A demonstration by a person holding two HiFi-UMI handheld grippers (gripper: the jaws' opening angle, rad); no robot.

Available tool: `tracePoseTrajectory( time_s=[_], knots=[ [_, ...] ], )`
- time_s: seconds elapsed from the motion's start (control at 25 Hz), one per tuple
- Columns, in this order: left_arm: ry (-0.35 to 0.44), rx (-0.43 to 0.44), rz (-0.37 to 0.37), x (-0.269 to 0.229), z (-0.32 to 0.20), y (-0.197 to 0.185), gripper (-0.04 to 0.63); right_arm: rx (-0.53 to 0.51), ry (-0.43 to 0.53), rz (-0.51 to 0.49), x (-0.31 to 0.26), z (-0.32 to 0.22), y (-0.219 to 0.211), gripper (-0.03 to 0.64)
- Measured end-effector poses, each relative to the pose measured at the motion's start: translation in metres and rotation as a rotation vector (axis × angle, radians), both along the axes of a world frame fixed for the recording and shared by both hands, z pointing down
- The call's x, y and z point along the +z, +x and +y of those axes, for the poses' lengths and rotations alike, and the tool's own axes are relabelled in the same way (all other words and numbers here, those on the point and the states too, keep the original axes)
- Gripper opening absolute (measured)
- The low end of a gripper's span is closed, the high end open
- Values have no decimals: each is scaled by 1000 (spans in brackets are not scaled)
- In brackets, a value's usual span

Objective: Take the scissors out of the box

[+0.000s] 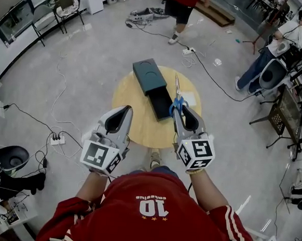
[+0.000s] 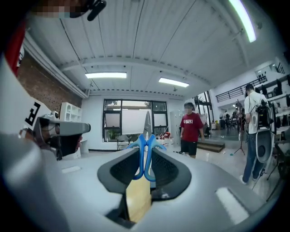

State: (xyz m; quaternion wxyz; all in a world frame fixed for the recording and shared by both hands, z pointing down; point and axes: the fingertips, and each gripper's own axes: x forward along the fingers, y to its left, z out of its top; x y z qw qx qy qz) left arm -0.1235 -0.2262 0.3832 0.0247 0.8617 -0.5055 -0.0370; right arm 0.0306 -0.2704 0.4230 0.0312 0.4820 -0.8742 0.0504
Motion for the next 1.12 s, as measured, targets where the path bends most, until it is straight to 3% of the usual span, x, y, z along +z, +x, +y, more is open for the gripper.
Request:
tracePoseTrajectory(
  time_s=[0.16,0.32,0.8,1.12],
  knots=[
    [-1,6,36,-9,5,1,3,33,99,-17,-36,22,12,87],
    [21,-2,22,-18,7,5,3,47,150,-30,-62,33,28,87],
    [43,-33,-6,-31,-1,53,3,54,187,-41,-86,35,86,86],
    [54,-53,-8,-38,0,78,3,1,176,-67,-89,40,95,86]
  ],
)
